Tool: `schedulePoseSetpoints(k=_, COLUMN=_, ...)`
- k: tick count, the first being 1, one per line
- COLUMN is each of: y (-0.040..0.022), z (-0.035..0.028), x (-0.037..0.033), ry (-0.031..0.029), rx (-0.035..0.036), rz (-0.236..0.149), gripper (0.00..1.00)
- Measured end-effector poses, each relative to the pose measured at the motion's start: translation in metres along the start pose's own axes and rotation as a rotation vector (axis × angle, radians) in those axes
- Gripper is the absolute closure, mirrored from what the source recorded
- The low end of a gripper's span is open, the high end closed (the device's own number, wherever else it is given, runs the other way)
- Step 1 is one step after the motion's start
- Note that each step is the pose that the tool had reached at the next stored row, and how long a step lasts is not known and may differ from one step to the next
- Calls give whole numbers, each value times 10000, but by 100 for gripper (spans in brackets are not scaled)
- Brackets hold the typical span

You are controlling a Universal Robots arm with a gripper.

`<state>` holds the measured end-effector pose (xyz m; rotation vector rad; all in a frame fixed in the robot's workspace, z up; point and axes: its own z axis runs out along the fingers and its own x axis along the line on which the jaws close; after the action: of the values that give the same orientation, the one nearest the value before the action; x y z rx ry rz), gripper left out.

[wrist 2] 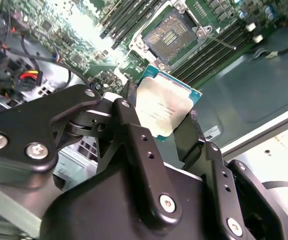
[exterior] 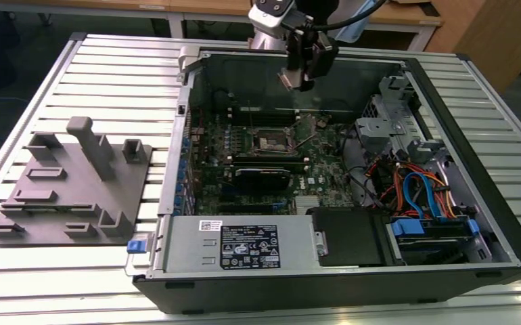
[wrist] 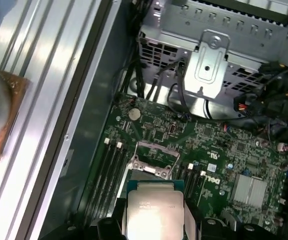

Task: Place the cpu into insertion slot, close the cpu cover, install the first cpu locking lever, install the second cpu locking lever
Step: 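Place the cpu into insertion slot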

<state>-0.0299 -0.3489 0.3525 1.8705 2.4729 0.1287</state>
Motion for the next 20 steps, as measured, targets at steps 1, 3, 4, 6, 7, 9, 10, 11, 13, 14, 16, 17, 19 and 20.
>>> schedulePoseSetpoints(k=1, y=0, z=2, x=0, ry=-16, rx=-4, rz=178, gripper=46)
schedulePoseSetpoints(k=3, y=-1, z=8, x=0, ry=-51, rx=-10, rz=553, gripper=46)
schedulePoseSetpoints(k=4, y=-1, z=11, x=0, ry=-67, rx=-14, rz=728, gripper=46)
schedulePoseSetpoints(k=6, y=-1, z=16, x=0, ry=-99, rx=-20, rz=1075, gripper=46)
schedulePoseSetpoints(k=7, y=-1, z=17, x=0, ry=-113, rx=-22, rz=1213, gripper=46)
schedulePoseSetpoints(k=9, y=-2, z=16, x=-1, ry=-121, rx=-23, rz=1296, gripper=46)
schedulePoseSetpoints(k=10, y=-2, z=17, x=-1, ry=-121, rx=-24, rz=1302, gripper=46)
schedulePoseSetpoints(k=11, y=-2, z=17, x=0, ry=-120, rx=-25, rz=1303, gripper=46)
schedulePoseSetpoints(k=13, y=-2, z=17, x=0, ry=-121, rx=-24, rz=1304, gripper=46)
schedulePoseSetpoints(k=14, y=-2, z=17, x=0, ry=-120, rx=-25, rz=1304, gripper=46)
schedulePoseSetpoints(k=16, y=-2, z=17, x=0, ry=-120, rx=-25, rz=1305, gripper=46)
schedulePoseSetpoints(k=17, y=-2, z=17, x=0, ry=-120, rx=-24, rz=1305, gripper=46)
schedulePoseSetpoints(k=19, y=-2, z=17, x=0, ry=-121, rx=-25, rz=1307, gripper=46)
schedulePoseSetpoints(k=20, y=-2, z=17, x=0, ry=-122, rx=-25, rz=1326, gripper=46)
